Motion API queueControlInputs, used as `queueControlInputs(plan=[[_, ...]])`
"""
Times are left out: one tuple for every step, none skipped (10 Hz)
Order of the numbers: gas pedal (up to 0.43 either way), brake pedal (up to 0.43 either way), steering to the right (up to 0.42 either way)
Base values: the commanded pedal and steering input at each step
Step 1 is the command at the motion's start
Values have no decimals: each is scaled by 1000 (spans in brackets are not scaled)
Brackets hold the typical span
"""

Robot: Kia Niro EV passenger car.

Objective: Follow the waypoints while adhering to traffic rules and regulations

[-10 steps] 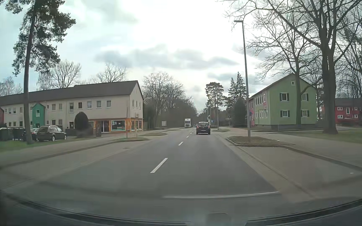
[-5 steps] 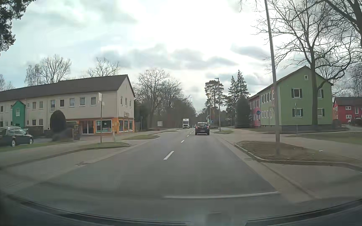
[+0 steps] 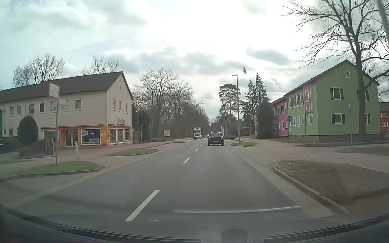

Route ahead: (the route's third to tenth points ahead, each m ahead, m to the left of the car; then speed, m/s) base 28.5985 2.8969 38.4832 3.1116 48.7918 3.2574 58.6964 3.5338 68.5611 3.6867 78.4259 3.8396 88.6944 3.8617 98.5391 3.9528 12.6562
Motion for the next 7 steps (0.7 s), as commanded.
queueControlInputs(plan=[[150,0,6],[150,0,6],[138,0,6],[130,0,5],[118,0,5],[118,0,4],[110,0,4]])
